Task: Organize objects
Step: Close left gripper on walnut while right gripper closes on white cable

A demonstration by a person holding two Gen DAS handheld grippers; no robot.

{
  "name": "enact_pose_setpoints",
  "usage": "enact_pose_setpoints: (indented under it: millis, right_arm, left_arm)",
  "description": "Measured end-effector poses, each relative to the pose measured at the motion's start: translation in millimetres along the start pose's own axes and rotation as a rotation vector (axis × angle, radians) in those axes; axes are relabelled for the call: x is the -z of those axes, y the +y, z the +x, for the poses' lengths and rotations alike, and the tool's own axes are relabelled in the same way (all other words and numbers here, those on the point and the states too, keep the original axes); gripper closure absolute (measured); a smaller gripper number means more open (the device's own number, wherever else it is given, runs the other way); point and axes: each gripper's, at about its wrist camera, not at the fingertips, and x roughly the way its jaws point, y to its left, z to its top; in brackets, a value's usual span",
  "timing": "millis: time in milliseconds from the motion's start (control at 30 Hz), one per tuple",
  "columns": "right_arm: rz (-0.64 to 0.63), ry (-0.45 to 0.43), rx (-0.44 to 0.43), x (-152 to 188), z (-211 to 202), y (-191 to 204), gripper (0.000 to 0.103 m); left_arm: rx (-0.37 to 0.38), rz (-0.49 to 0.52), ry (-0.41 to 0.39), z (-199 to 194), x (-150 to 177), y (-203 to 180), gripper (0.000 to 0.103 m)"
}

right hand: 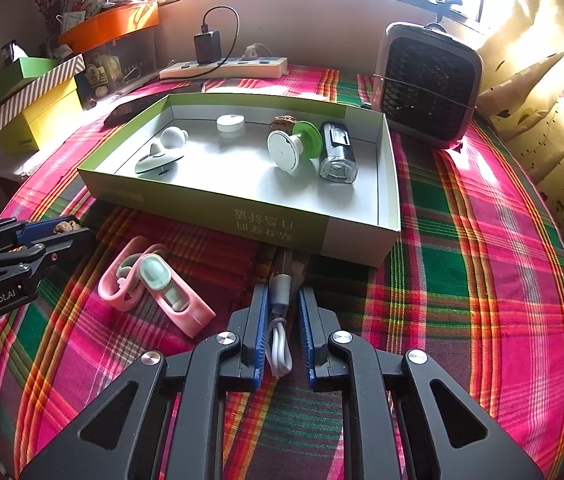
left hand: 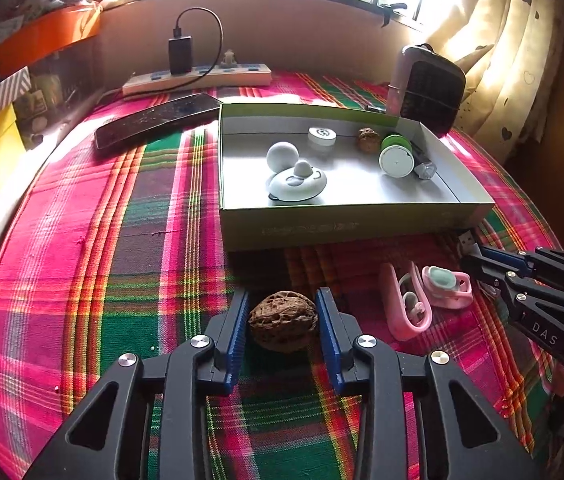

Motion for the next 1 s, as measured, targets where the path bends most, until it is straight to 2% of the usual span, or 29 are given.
enact_pose_setpoints:
  millis: [1000]
  right_arm:
    - [0.032, -0.013, -0.024, 1.6, -2.5, -3.3, 0.088]
  left_arm:
    - [0.009, -0.003, 0.004, 0.1, -0.4, -0.8, 0.072]
